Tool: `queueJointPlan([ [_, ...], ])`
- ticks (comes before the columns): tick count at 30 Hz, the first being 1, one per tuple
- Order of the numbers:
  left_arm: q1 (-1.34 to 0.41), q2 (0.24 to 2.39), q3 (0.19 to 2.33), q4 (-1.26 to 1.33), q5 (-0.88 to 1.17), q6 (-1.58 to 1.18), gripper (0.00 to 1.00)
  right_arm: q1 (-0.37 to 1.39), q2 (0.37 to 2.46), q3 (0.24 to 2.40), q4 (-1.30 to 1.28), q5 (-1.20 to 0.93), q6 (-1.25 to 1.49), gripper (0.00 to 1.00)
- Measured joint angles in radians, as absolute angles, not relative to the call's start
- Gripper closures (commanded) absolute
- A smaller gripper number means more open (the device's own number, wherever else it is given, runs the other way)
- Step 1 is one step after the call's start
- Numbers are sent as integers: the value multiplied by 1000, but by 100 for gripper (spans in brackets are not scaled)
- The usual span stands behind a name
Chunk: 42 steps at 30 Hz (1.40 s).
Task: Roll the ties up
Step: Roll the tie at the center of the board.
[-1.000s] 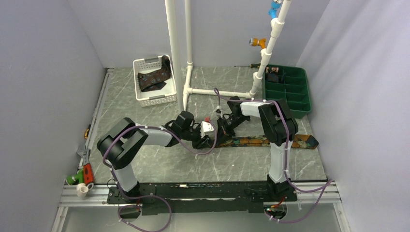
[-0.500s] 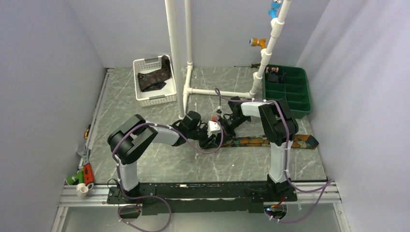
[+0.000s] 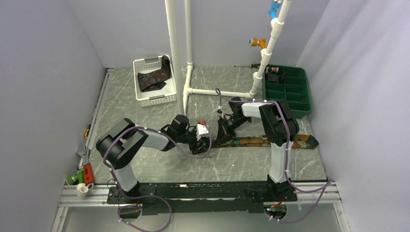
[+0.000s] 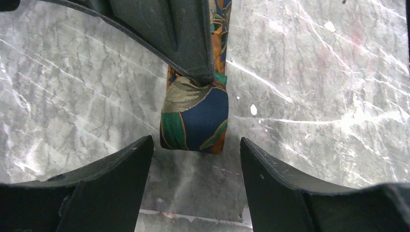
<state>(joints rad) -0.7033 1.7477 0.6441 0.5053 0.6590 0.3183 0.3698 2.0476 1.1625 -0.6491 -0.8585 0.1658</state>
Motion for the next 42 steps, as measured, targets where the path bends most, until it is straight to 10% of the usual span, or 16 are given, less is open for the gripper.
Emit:
queueJointPlan([
  [8,-738,1804,692,564,658,302,64,368,2059,1172,-658,-867,167,100],
  [36,-772,1886,754,616,654,265,44,341,2065,1169,-671,-874,181,100],
  [42,-785,1938,772,699,657,227,60,344,2066,1166,-659,-882,192,100],
])
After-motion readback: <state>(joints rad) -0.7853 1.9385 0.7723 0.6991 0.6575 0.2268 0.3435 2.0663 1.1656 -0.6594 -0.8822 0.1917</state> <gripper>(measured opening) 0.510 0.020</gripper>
